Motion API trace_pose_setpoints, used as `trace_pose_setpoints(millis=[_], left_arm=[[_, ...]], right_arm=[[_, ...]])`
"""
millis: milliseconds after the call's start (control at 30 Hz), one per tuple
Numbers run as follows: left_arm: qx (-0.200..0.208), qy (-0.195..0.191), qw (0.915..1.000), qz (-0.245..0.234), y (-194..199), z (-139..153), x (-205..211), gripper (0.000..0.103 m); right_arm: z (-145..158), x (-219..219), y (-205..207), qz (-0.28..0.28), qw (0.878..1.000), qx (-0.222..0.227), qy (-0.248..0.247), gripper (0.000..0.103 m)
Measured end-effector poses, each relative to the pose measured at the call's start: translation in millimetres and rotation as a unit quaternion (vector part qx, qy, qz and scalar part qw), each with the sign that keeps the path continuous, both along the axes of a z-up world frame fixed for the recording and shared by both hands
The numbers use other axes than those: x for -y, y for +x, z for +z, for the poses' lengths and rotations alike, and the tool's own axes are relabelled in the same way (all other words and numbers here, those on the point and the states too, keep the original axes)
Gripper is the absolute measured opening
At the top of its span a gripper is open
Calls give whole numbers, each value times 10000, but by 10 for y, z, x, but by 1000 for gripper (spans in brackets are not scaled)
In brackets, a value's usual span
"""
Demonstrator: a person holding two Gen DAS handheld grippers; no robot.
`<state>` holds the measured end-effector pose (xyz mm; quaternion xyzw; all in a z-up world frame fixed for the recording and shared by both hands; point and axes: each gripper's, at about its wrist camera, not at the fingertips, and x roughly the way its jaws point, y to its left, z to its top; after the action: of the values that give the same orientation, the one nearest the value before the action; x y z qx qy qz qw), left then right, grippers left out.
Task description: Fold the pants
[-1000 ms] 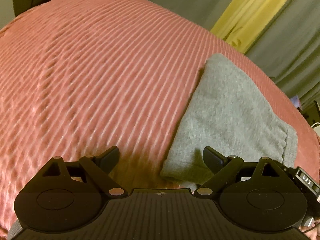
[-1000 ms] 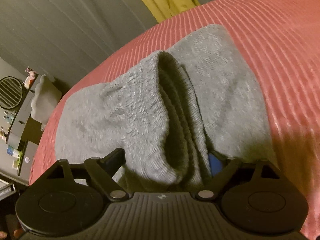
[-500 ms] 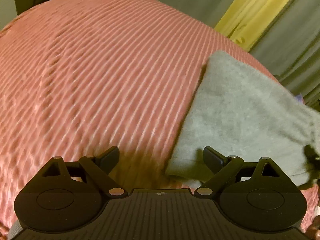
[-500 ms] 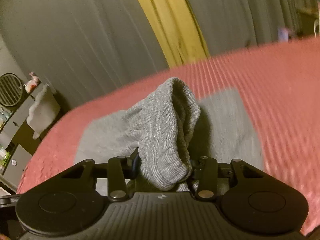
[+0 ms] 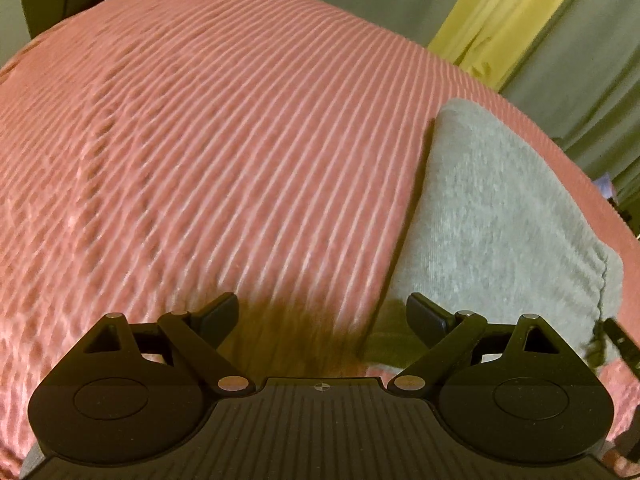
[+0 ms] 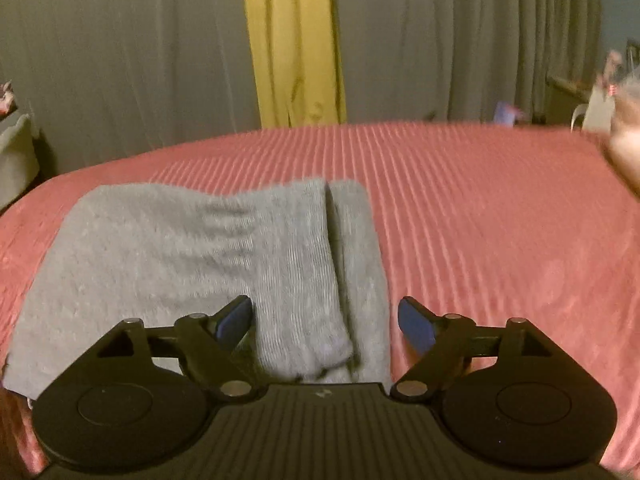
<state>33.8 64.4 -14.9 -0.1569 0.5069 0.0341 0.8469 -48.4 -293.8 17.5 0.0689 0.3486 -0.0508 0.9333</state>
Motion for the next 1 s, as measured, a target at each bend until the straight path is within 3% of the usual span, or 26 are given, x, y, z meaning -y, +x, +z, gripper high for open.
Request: trace_pose_setpoints(millis=[67,133,200,367,533,667,867,933,1000], left_arm=[[-8,71,10000,-35,5,-3,25,95],[2,139,9998,-104,0,0,51,95],[11,162,9996,-241,-1,3,80,95],[20,410,9979,-509,2,14,197,95],[100,707,9941,-815,-38,49,343,95],[263,842,9844,-1522,-119,71,542,95],[-99,1325,9534,-2709,-184,-93,985,95],[-126,1488,9494,-2763,-212,-126,1081,95],[-170,1766,9518,-2502,-164,-159,1110,95]], right_arm=[[31,-23,-29,55,9998,142,-137,99],[-39,-18,-16,54,9997,21,-229,99],[-218,75,108,-9,9986,-450,-278,99],[-314,438,144,-362,9883,-868,1203,99],[-185,489,41,-283,9872,-740,1387,99],[-154,531,-187,-250,9863,-736,1453,99],[-289,591,-80,-311,9816,-771,1717,99],[-299,596,-78,-296,9827,-749,1667,99],[-295,580,-111,-287,9833,-738,1636,99]])
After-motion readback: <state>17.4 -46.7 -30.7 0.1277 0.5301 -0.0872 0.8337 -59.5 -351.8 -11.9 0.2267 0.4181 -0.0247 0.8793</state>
